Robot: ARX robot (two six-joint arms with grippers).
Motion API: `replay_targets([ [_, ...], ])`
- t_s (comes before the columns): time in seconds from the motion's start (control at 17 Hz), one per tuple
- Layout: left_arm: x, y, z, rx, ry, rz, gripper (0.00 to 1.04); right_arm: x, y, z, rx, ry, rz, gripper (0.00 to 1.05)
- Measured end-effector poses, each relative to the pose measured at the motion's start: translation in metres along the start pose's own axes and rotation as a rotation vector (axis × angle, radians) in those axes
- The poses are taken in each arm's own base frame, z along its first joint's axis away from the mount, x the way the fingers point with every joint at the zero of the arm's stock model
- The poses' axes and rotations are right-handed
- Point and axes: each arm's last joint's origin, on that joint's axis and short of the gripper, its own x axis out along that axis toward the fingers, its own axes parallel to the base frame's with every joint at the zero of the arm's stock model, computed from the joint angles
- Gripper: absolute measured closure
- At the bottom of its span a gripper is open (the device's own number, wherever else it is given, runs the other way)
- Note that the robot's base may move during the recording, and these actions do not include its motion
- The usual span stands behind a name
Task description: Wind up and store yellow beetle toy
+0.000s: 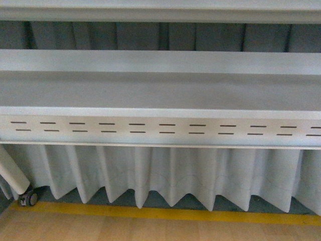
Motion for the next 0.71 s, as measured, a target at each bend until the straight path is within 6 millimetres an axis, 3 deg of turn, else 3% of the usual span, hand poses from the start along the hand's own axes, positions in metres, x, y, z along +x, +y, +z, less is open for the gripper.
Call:
replay_targets([
  [0.71, 0.0, 0.0, 0.0, 0.0, 0.0, 0.0, 0.07, 0.0, 0.0, 0.0, 0.0, 0.0, 0.0, 0.07],
])
